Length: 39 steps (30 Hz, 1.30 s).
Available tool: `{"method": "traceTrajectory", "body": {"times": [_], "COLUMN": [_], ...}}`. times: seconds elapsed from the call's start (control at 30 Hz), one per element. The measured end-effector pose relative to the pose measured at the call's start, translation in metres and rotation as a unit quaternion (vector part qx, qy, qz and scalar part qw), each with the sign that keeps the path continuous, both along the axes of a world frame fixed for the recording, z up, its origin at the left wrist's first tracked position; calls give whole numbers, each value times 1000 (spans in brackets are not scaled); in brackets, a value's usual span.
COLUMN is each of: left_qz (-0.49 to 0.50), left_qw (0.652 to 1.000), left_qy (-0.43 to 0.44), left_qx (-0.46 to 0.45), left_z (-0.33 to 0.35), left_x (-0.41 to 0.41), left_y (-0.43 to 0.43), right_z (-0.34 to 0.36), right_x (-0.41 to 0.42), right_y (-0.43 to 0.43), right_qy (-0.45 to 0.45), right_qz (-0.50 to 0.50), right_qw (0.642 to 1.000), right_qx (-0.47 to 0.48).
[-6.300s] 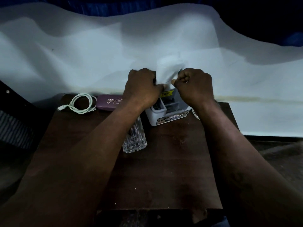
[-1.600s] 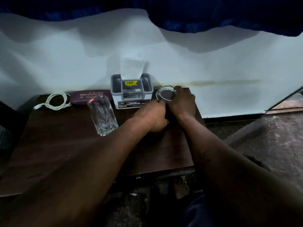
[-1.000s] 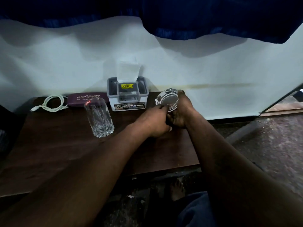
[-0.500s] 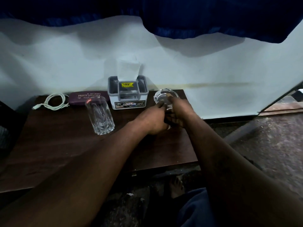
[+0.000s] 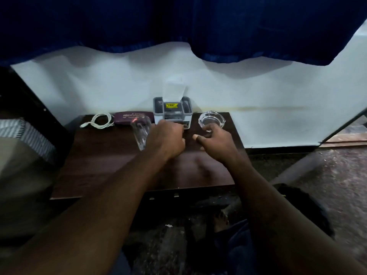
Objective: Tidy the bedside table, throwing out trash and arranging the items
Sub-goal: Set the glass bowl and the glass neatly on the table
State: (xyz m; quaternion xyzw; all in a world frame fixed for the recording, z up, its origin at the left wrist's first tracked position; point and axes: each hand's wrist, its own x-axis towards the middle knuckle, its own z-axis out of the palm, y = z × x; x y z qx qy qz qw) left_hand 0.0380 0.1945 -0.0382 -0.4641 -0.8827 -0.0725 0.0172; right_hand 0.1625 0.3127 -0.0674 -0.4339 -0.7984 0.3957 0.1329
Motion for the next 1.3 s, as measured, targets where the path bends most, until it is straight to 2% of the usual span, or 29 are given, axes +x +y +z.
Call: {"method": "traceTrajectory", "body": {"times": [0.07, 0.13, 0.23, 0.33, 0.5, 0.67, 0.77, 0.87, 0.93, 1.03, 1.1, 1.3], "left_qz": [36, 54, 103, 107, 148, 193, 245, 217, 202, 207, 195, 105], "left_qw": [999, 998, 992, 982, 966, 956, 938, 951, 948, 898, 887, 906], "left_qy": [31, 18, -72, -157, -207, -219, -244, -216, -236, -364, -395, -387], "left_qx": [-2, -9, 27, -6, -42, 11, 42, 46, 73, 134, 138, 134], "left_z": [2, -1, -9, -18, -28, -31, -27, -14, 2, 24, 28, 32], "left_x": [-5, -12, -22, -30, -31, -30, -28, -29, -34, -43, -43, -13], "left_y": [-19, -34, -50, -56, -51, -45, -45, -46, -47, -55, -60, -55], "right_z": [2, 4, 4, 4, 1, -1, 0, 3, 5, 8, 9, 10], "right_x": [-1, -5, -12, -19, -28, -29, -26, -23, -21, -18, -16, -18], "right_y": [-18, -37, -56, -66, -71, -63, -58, -55, -54, -56, -60, -68], "right_qy": [29, 48, 41, 15, -5, -7, -3, -1, 1, 7, 17, 25], "right_qz": [35, 69, 112, 141, 155, 147, 144, 141, 145, 165, 185, 244], "right_qw": [999, 996, 993, 989, 987, 988, 988, 988, 986, 981, 976, 955], "right_qx": [2, 1, 19, 40, 38, 47, 53, 64, 77, 100, 116, 167]}}
